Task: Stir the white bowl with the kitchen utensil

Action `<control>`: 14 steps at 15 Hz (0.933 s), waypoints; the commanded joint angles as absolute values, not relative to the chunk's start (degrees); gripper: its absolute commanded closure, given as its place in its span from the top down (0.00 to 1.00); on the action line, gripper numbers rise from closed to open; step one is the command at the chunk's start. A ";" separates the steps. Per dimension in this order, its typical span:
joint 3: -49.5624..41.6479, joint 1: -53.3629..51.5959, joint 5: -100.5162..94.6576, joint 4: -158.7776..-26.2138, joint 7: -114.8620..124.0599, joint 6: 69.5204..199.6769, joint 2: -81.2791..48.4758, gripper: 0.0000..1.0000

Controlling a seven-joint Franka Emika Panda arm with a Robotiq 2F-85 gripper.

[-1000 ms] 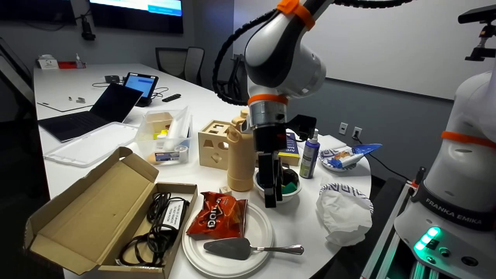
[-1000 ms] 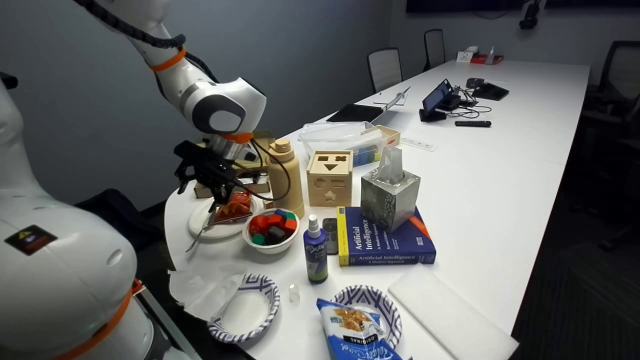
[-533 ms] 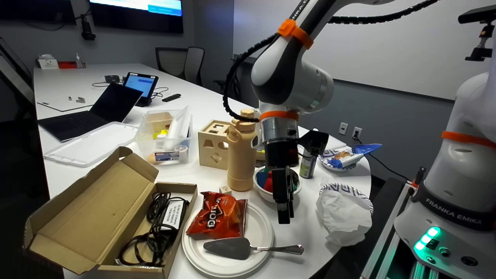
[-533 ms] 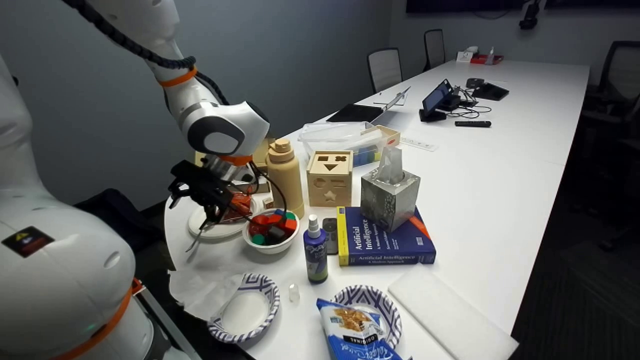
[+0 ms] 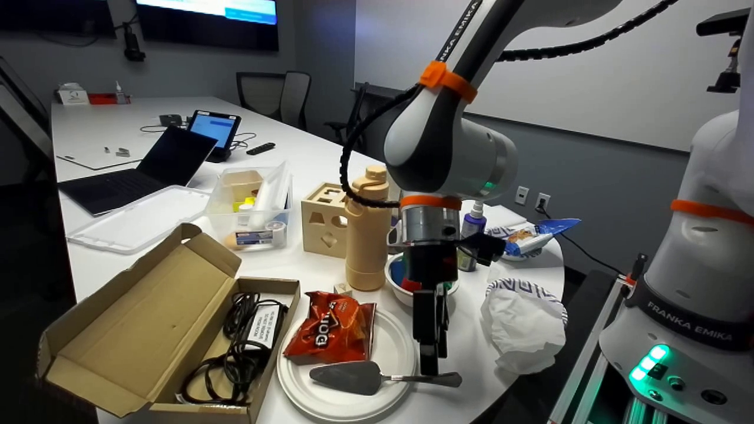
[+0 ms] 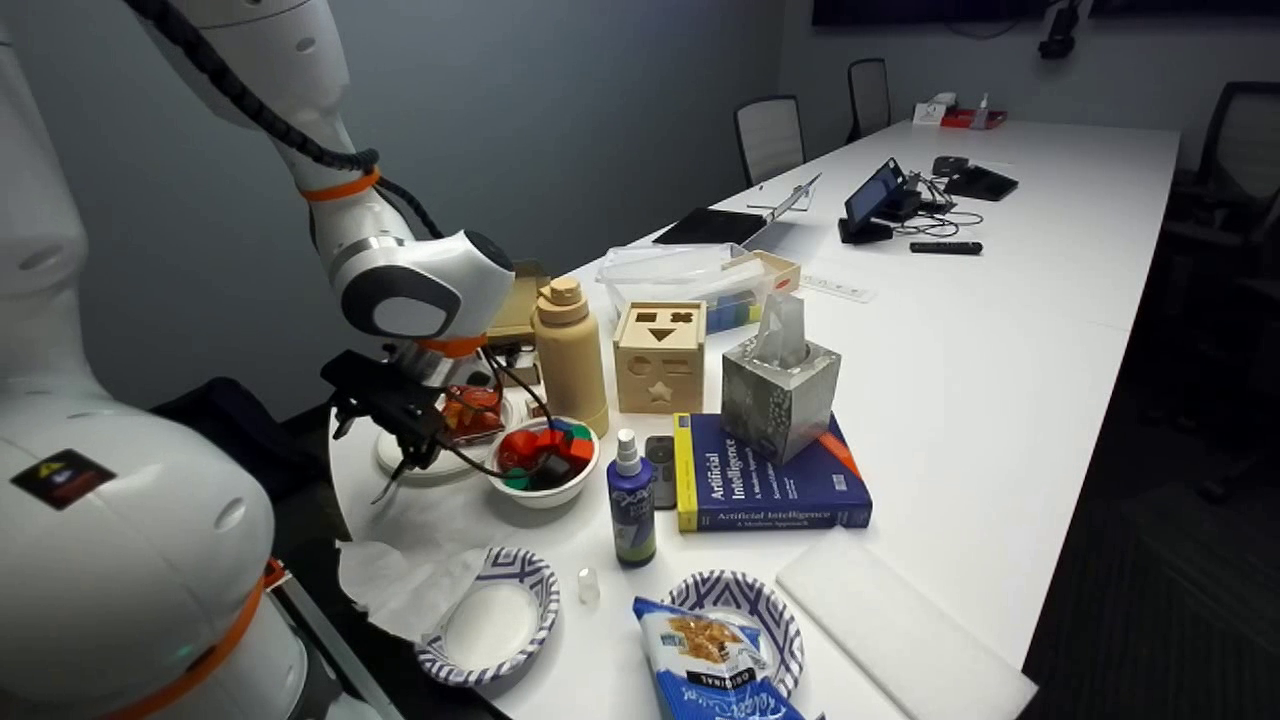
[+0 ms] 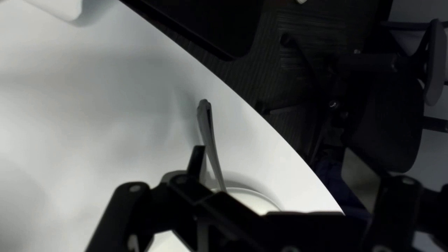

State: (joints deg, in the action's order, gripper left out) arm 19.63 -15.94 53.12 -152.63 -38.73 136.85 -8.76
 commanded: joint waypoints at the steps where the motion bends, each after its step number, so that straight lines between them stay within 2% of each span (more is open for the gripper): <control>1: 20.41 -16.23 57.32 -153.30 -41.83 142.50 -11.26 1.00; 14: 20.39 -14.54 67.30 -153.81 -54.73 142.20 -15.75 1.00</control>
State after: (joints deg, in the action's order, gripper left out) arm 20.05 -15.03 64.48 -153.16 -50.70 142.67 -16.17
